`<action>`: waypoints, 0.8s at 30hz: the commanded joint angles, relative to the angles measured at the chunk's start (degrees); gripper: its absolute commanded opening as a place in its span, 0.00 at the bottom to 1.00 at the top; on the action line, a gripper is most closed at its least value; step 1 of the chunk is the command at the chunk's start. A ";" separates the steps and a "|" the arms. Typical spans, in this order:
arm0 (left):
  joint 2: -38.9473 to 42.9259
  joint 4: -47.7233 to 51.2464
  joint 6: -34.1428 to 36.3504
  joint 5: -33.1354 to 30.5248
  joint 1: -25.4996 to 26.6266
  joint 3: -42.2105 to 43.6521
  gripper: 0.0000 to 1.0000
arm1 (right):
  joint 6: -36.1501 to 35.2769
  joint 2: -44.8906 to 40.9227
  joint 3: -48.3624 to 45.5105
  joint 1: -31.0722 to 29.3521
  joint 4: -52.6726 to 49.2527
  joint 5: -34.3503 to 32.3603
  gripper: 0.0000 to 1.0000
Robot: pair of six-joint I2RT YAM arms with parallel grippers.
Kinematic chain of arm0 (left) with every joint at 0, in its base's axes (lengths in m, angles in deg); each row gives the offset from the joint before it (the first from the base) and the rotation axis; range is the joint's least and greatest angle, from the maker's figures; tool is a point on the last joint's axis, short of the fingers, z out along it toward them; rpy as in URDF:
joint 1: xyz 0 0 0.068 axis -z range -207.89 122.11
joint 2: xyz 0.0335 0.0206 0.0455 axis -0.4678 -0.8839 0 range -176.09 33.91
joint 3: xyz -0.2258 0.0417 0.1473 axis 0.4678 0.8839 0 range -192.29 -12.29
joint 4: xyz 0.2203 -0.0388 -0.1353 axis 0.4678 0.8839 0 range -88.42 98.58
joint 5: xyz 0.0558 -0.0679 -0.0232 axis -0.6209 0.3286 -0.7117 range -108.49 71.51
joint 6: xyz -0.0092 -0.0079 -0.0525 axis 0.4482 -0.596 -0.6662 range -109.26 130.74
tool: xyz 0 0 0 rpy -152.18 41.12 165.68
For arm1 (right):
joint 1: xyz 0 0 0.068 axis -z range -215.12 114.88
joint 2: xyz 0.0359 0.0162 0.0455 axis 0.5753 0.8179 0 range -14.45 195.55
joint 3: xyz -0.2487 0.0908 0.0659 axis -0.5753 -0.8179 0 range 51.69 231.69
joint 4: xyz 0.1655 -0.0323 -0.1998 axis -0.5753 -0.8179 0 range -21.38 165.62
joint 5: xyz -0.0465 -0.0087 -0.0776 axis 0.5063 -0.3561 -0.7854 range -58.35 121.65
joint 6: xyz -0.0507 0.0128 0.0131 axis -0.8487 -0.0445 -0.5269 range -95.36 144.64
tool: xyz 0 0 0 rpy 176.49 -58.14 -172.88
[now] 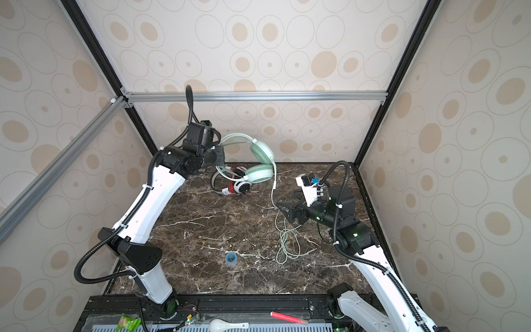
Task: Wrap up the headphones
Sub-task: 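Lift the green headphones up with the left gripper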
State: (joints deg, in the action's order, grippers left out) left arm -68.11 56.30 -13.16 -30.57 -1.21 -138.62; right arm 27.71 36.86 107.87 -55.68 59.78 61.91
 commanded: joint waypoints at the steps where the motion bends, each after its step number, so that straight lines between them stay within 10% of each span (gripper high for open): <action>1: -0.11 2.25 1.99 4.08 -0.82 -6.83 0.00 | -5.33 -0.09 -0.98 0.27 -0.45 4.36 0.88; 24: 9.24 -7.31 -0.44 14.07 -1.10 -1.06 0.00 | 2.01 10.62 -9.43 0.33 21.80 9.21 0.75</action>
State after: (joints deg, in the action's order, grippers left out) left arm -61.64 53.37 -11.04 -19.18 -2.13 -138.07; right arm 28.63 46.43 99.32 -55.66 76.66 69.84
